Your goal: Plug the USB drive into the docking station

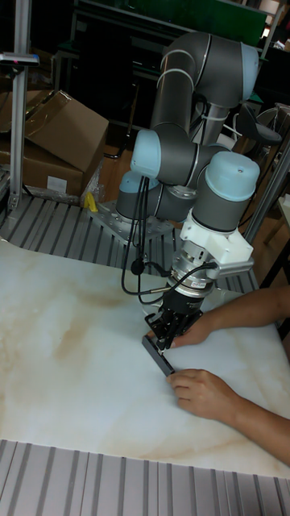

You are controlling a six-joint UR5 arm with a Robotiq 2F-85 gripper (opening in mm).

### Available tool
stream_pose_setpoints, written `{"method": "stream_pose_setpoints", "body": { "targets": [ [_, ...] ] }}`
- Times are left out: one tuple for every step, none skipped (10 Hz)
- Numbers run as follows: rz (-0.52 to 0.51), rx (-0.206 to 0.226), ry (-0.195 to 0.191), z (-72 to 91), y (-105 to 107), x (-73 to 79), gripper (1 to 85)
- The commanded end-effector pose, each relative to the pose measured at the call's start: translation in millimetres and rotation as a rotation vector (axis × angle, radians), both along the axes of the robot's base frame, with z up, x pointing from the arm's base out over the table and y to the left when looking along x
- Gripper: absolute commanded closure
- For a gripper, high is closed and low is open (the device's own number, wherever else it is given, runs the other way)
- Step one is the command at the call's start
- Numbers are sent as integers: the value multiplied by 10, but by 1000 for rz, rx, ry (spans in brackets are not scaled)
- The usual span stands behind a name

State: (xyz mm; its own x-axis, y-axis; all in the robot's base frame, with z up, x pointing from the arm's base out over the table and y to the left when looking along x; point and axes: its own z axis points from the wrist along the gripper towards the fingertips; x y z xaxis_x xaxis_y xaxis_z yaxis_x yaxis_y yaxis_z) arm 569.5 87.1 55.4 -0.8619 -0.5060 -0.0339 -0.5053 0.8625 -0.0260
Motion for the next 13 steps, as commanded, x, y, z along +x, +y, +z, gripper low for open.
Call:
{"method": "stream_pose_setpoints", "body": {
  "targets": [
    [8, 12, 3, 7, 8, 0, 843],
    [8, 21, 3, 4, 39, 2, 843],
    [-3, 28, 1, 3, 79, 17, 843],
    [-8, 24, 0, 2, 85, 39, 843],
    [-6, 25, -5, -7, 81, 63, 843],
    [-5, 28, -8, -17, 88, 89, 843],
    [-9, 28, -8, -24, 114, 106, 843],
    [-17, 19, -4, -4, 130, 125, 843],
    [-15, 15, -2, 12, 120, 144, 843],
    [-15, 19, -2, 5, 140, 153, 843],
    [-17, 15, -4, -1, 151, 167, 843],
    [3, -3, -8, -3, 107, 179, 843],
    [12, -2, -8, -8, 124, 171, 843]
  ]
}}
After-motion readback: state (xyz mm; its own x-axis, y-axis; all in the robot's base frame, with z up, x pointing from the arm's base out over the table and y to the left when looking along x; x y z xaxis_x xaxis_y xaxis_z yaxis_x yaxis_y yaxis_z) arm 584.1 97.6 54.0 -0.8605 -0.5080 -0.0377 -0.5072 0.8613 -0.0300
